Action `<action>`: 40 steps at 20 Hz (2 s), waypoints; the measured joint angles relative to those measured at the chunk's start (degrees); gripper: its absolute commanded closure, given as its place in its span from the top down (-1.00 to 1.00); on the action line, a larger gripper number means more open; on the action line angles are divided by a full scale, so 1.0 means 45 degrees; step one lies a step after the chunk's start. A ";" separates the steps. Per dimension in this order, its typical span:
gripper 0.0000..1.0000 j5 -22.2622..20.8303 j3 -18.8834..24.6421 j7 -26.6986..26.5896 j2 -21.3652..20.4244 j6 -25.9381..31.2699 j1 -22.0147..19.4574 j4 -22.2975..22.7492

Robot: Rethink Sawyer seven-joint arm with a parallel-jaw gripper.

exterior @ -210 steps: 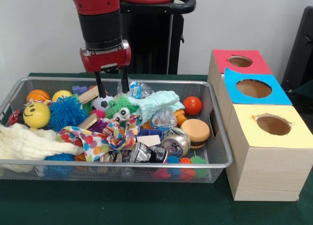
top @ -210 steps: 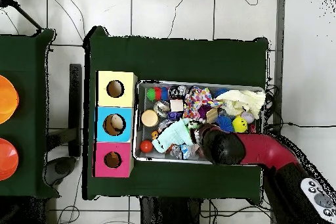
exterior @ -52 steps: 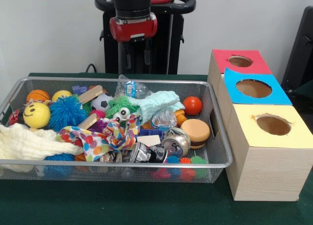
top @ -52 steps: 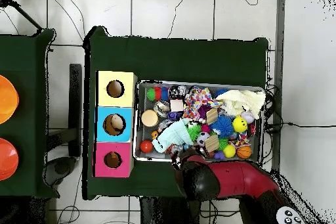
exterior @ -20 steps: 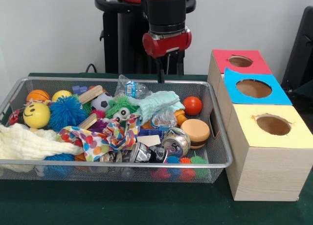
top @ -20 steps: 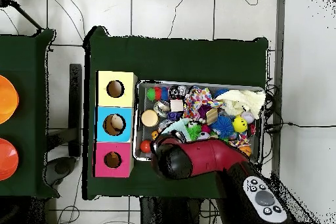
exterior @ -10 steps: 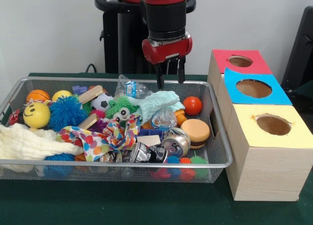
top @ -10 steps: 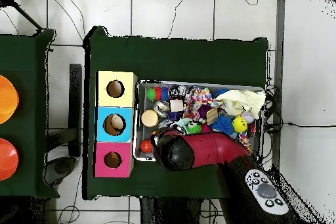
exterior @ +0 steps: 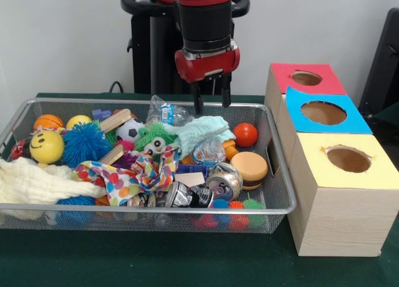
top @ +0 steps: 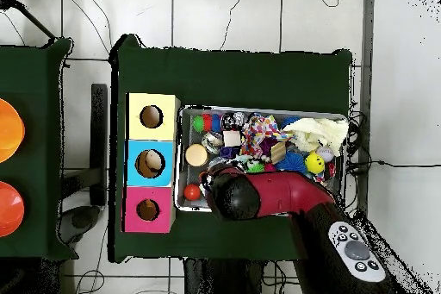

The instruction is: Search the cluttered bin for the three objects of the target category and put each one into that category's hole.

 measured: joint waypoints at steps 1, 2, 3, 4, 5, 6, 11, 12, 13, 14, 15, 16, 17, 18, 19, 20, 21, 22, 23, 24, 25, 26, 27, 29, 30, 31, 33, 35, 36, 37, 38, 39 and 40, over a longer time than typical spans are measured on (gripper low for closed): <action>1.00 -0.0003 0.0000 0.0000 0.0000 0.0000 -0.0022 -0.0007; 1.00 -0.0003 -0.0002 0.0000 0.0001 0.0003 -0.0033 -0.0013; 1.00 -0.0001 -0.0001 0.0000 0.0000 0.0003 -0.0037 -0.0017; 1.00 0.0000 0.0000 0.0000 -0.0001 0.0003 -0.0042 -0.0020; 1.00 0.0000 0.0000 0.0000 -0.0005 0.0003 -0.0045 -0.0018; 1.00 0.0000 0.0001 0.0000 -0.0016 0.0003 -0.0048 -0.0018; 1.00 0.0050 0.0005 0.0000 -0.0109 0.0008 -0.0095 -0.0018; 1.00 0.0071 0.0007 0.0000 -0.0145 0.0032 -0.0123 -0.0018; 1.00 0.0078 0.0009 0.0000 -0.0168 0.0047 -0.0140 -0.0018; 1.00 0.0094 0.0005 0.0000 -0.0224 0.0084 -0.0185 -0.0018; 1.00 0.0094 0.0005 0.0000 -0.0235 0.0081 -0.0192 -0.0018; 1.00 0.0091 0.0005 0.0000 -0.0235 0.0081 -0.0196 -0.0022; 1.00 0.0086 0.0007 0.0000 -0.0215 0.0081 -0.0194 -0.0028; 1.00 0.0084 0.0005 0.0000 -0.0172 0.0081 -0.0183 -0.0042; 1.00 0.0084 0.0004 0.0000 -0.0097 0.0081 -0.0169 -0.0066; 1.00 0.0084 0.0000 0.0000 -0.0034 0.0081 -0.0156 -0.0085; 1.00 0.0081 -0.0006 0.0000 0.0092 0.0081 -0.0132 -0.0120; 1.00 0.0081 -0.0007 0.0000 0.0254 0.0081 -0.0097 -0.0160; 1.00 0.0081 -0.0009 0.0000 0.0417 0.0081 -0.0063 -0.0201; 1.00 0.0082 -0.0013 0.0000 0.0575 0.0081 -0.0026 -0.0225; 1.00 0.0084 -0.0017 0.0000 0.0733 0.0081 0.0012 -0.0249; 1.00 0.0084 -0.0026 0.0000 0.0872 0.0080 0.0054 -0.0260; 1.00 0.0084 -0.0035 0.0000 0.1010 0.0079 0.0096 -0.0271; 1.00 0.0071 -0.0068 0.0000 0.1336 0.0079 0.0232 -0.0285; 1.00 0.0052 -0.0075 0.0000 0.1408 0.0079 0.0264 -0.0285; 1.00 -0.0042 -0.0105 0.0000 0.1636 0.0079 0.0366 -0.0295; 1.00 -0.0128 -0.0131 0.0000 0.1801 0.0076 0.0438 -0.0304; 1.00 -0.0282 -0.0184 0.0000 0.2035 0.0076 0.0537 -0.0313; 1.00 -0.0317 -0.0193 0.0000 0.2083 0.0075 0.0552 -0.0316; 1.00 -0.0352 -0.0202 0.0000 0.2131 0.0073 0.0567 -0.0319; 1.00 -0.0415 -0.0211 0.0000 0.2215 0.0073 0.0584 -0.0319; 1.00 -0.0452 -0.0215 0.0000 0.2275 0.0073 0.0585 -0.0319; 1.00 -0.0473 -0.0217 0.0000 0.2322 0.0073 0.0582 -0.0322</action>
